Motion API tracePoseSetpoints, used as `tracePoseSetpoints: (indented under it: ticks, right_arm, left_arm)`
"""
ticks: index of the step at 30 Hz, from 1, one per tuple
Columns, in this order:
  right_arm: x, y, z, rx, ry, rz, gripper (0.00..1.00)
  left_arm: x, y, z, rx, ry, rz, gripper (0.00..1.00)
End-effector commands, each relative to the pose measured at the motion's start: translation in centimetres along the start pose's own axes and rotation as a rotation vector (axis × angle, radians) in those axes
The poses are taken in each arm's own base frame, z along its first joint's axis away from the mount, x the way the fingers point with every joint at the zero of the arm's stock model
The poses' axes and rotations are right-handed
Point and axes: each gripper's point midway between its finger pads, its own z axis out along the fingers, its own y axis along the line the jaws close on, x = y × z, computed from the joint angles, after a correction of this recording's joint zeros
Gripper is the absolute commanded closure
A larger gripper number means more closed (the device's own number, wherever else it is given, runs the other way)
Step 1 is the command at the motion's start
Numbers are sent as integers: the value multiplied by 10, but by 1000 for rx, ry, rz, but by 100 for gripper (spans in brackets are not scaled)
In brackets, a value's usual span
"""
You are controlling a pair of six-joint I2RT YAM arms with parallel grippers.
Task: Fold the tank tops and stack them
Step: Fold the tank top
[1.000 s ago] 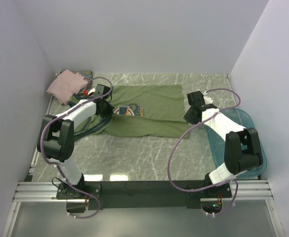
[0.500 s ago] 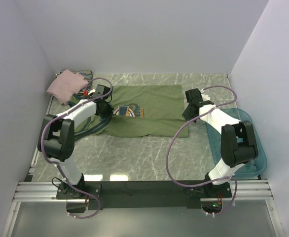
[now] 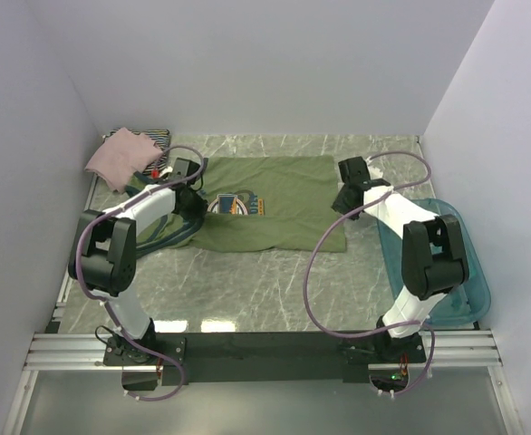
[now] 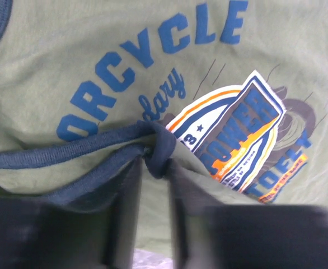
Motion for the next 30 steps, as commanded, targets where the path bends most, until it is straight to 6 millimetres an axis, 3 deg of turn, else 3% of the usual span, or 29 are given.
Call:
tracePoseSetpoints:
  ticks: [1, 2, 5, 6, 10, 11, 13, 14, 16, 17, 23, 30]
  right_arm:
    - [-35, 13, -17, -23, -90, 9, 53]
    - [-38, 13, -21, -24, -96, 8, 52]
    - [-35, 10, -40, -47, -117, 7, 50]
    - [-36, 11, -51, -74, -130, 10, 50]
    - [-4, 10, -63, -93, -94, -40, 51]
    - [15, 5, -61, -92, -63, -50, 51]
    - [29, 8, -69, -135, -58, -49, 52]
    - [48, 4, -68, -134, -32, -58, 52]
    - [60, 3, -73, -160, -25, -37, 52]
    - [71, -1, -72, -168, -16, -41, 52]
    - [96, -13, -60, -173, 25, -42, 52]
    - [103, -8, -46, -206, 27, -62, 52]
  left_arm:
    - [-19, -18, -16, 97, -55, -19, 60]
    - [-23, -19, -20, 108, -70, -22, 48]
    - [-46, -22, -44, 146, -130, -9, 27]
    - [-52, -23, -53, 154, -146, -11, 27]
    - [-65, -10, -76, 143, -173, -33, 27]
    - [-57, 3, -77, 102, -154, -47, 29]
    - [-52, 19, -85, 63, -162, -79, 30]
    - [-40, 37, -79, 15, -141, -129, 30]
    - [-27, 54, -84, 0, -131, -164, 32]
    - [-14, 74, -83, -38, -117, -202, 31]
    - [1, 134, -83, -208, -179, -309, 32]
    - [-28, 183, -90, -375, -249, -401, 30]
